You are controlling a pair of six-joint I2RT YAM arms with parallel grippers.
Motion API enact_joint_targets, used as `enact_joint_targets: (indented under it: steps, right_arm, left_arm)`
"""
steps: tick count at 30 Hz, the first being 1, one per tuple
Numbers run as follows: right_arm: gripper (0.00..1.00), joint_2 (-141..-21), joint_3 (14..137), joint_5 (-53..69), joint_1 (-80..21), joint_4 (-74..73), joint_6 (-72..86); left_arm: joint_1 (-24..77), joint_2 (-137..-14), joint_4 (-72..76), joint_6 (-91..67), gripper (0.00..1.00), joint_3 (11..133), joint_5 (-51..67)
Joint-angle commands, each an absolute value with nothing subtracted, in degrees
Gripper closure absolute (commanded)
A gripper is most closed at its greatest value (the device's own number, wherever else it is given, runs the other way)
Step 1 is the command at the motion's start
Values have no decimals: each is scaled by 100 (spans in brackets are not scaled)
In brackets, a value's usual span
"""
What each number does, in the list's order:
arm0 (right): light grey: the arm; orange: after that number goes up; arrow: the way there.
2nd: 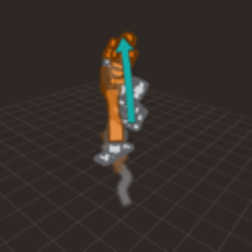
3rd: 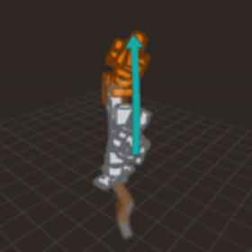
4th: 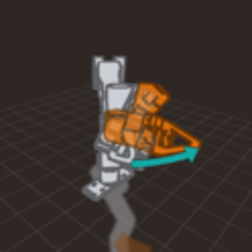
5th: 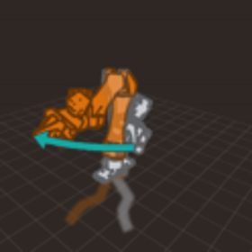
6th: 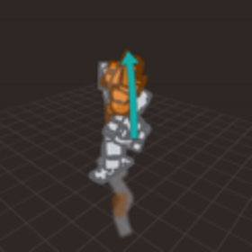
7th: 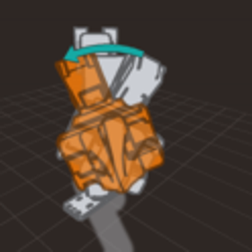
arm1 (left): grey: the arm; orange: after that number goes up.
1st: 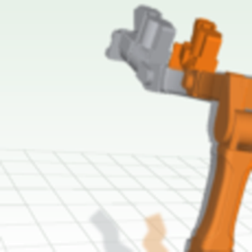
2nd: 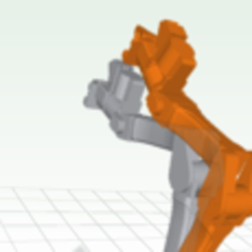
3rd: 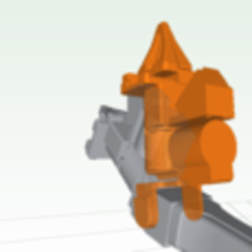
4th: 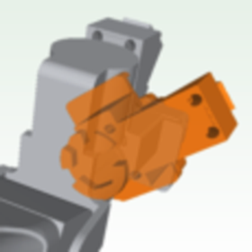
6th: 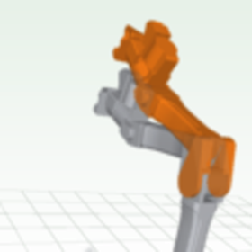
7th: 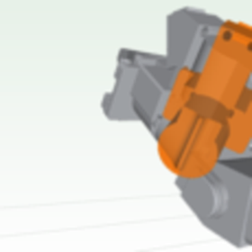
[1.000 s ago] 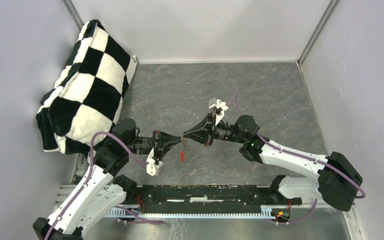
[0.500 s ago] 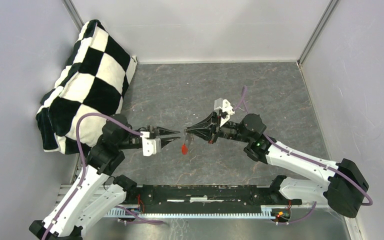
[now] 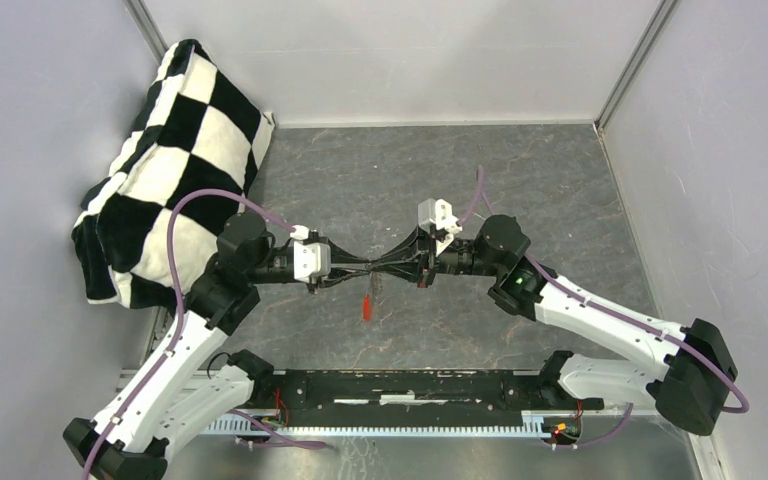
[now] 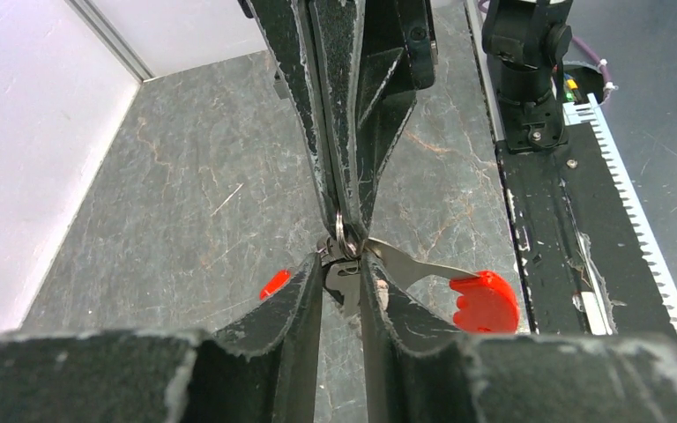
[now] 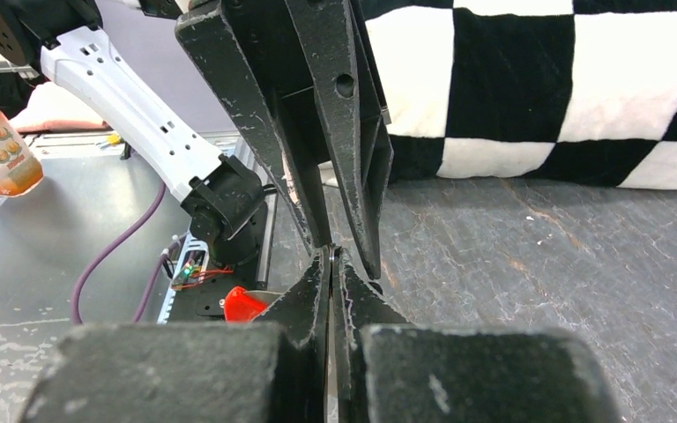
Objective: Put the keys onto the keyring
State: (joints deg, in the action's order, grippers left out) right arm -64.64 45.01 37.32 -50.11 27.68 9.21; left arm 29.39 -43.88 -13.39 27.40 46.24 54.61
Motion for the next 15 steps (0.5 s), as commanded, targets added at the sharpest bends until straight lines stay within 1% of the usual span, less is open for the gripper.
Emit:
enact_joint_targets:
  steps: [1, 4, 6, 8, 11, 13, 14, 15]
  right_arm:
    - [100, -6511, 4850, 3946, -4997, 2765, 735]
    - [100, -6524, 4869, 3970, -4993, 2726, 716]
    - [100, -6522, 4886, 3972, -4995, 2707, 705]
    - [100, -6530, 4900, 3990, -4999, 2683, 701]
    - [100, -6556, 4981, 4071, -4995, 2540, 648]
    - [99, -6535, 5005, 4089, -4992, 2485, 632]
    - [97, -6515, 5045, 4106, -4997, 2393, 572]
    - [92, -6488, 5162, 4126, -4999, 2103, 436]
  left_arm:
    - [2962, -4349, -1274, 2463, 72, 4923, 5582]
    - [2962, -4377, -1200, 2352, 74, 4950, 5584]
    - [2962, -4393, -1192, 2338, 77, 4936, 5660]
    - [2962, -4414, -1192, 2330, 83, 4915, 5698]
    - [2962, -4462, -1167, 2272, 97, 4931, 5712]
    - [2962, -4479, -1172, 2280, 98, 4924, 5706]
    - [2962, -4486, -1198, 2308, 98, 4916, 5701]
    - [2966, -4487, -1278, 2397, 98, 4920, 5666]
